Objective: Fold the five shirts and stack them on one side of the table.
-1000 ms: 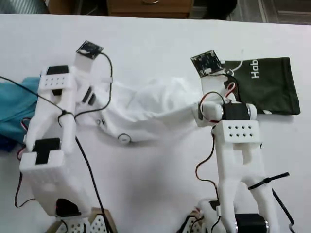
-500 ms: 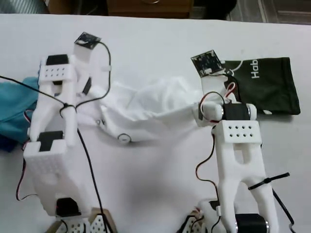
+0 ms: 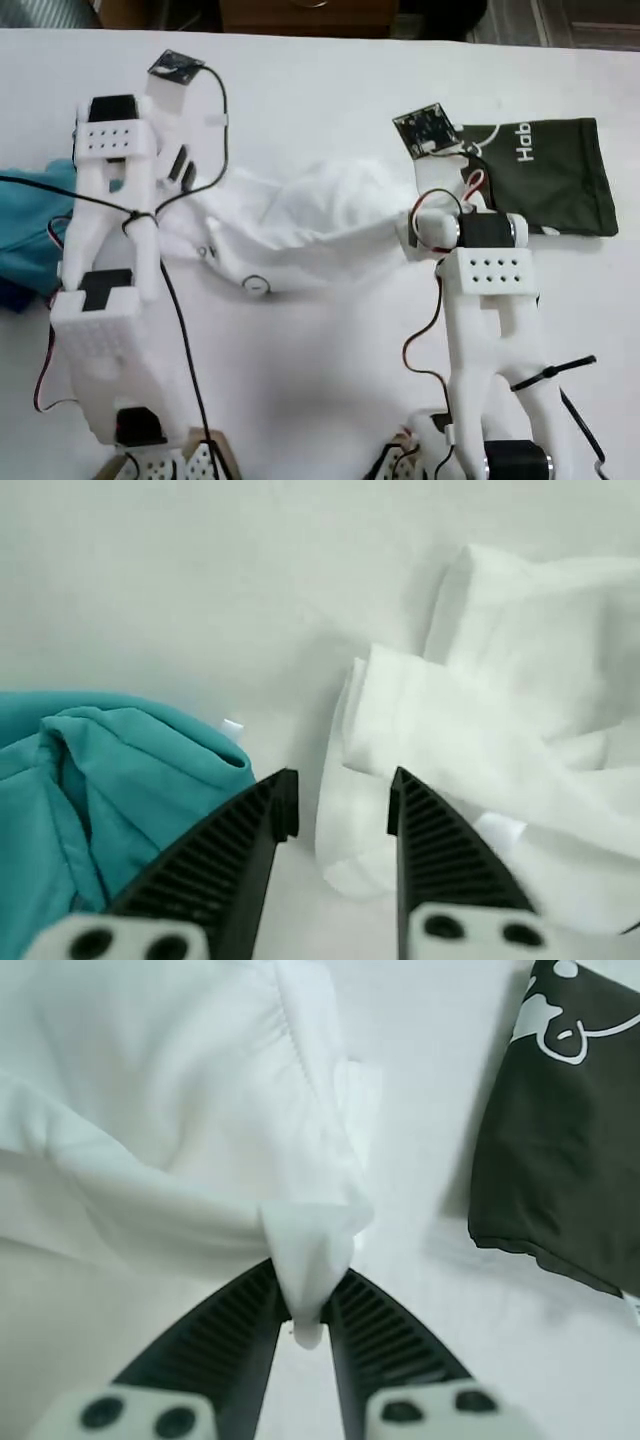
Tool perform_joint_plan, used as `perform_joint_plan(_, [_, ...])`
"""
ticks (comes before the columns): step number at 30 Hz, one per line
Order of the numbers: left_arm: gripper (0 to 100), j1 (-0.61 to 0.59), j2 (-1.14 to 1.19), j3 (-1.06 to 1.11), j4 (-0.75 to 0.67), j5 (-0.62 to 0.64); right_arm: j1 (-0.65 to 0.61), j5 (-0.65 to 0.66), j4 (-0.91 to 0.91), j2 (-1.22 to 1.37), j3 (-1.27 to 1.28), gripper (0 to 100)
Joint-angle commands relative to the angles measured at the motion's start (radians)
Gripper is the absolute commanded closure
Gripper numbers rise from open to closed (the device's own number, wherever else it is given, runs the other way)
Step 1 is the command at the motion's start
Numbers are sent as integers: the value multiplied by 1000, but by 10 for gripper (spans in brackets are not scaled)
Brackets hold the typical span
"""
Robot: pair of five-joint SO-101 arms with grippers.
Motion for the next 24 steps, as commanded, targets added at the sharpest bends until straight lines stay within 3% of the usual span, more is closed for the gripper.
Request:
perform_joint_plan(1, [825, 20, 6, -44, -15, 18, 12, 5, -21, 2, -40, 978])
perform_joint_plan(13, [826, 28, 120, -54, -86, 92, 12, 5, -21, 2, -40, 978])
perform_joint_plan(24, [826, 87, 141, -128, -23, 95, 12, 5, -21, 2, -40, 978])
